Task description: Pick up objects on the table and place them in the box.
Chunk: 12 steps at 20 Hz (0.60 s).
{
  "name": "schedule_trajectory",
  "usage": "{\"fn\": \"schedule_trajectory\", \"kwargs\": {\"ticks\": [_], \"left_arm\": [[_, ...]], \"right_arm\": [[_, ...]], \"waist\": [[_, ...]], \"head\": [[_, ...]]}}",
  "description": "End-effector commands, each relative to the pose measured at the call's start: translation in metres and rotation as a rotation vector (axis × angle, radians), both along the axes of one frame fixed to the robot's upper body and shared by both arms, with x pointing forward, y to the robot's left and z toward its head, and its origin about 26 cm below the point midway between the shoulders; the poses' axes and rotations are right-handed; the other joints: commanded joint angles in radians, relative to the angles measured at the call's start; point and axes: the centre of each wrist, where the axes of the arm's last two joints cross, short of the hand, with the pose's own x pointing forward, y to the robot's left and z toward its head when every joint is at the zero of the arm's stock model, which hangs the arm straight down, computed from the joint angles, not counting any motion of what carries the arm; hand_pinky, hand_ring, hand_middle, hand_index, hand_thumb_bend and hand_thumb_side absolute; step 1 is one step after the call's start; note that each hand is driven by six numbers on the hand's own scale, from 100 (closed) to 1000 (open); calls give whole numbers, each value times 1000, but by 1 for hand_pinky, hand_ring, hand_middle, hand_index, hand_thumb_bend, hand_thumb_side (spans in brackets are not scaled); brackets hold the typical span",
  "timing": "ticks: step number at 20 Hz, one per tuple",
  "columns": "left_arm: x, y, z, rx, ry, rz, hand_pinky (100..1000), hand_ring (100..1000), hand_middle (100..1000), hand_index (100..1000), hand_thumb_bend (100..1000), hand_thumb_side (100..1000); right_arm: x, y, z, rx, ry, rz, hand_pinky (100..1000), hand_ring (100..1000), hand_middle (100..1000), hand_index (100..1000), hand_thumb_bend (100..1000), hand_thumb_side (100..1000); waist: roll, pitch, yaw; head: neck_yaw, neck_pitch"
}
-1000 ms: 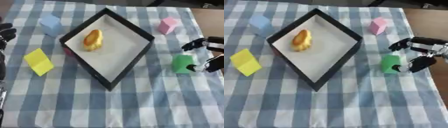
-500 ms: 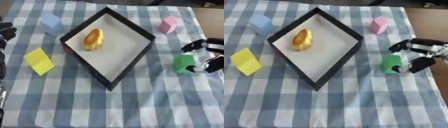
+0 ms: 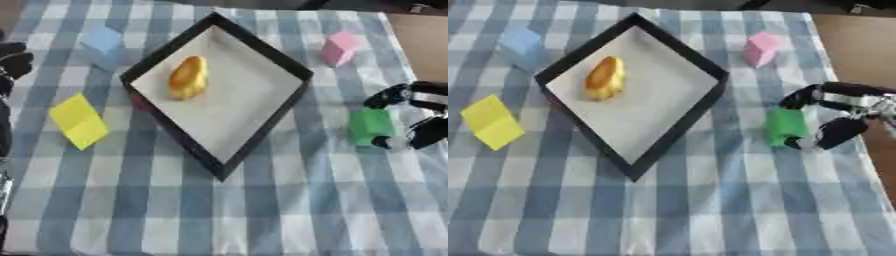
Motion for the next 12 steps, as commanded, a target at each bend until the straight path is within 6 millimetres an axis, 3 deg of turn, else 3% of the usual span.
{"fn": "schedule_trajectory", "kwargs": {"ticks": [1, 6, 7, 8, 9, 12], "left_arm": [[0, -2, 10, 10, -34, -16, 841, 762, 697, 889, 118, 855], [0, -3, 11, 9, -34, -18, 840, 761, 693, 887, 117, 854], [0, -3, 11, 9, -34, -18, 840, 760, 692, 886, 116, 853], [1, -3, 11, 9, -34, -19, 840, 760, 692, 886, 117, 854], [1, -3, 11, 9, -34, -20, 840, 760, 691, 885, 116, 853], [1, -3, 11, 9, -34, -20, 840, 760, 690, 885, 116, 852]], "right_arm": [[1, -5, 9, -31, -19, -7, 913, 852, 771, 874, 411, 310], [3, -5, 5, -24, -30, -36, 878, 775, 686, 805, 380, 263], [3, -5, 4, -14, -39, -45, 861, 741, 606, 737, 354, 189], [3, -4, 4, -3, -49, -55, 859, 736, 597, 729, 346, 185], [3, -4, 3, 11, -58, -66, 846, 708, 548, 680, 306, 100], [2, -1, 2, 55, -85, -91, 825, 675, 509, 639, 250, 100]], "waist": [[3, 6, 1], [3, 7, 3], [3, 7, 3], [4, 7, 3], [4, 7, 3], [3, 5, 3]], "head": [[3, -1], [3, -1], [3, -1], [3, -1], [2, -1], [2, -1]]}}
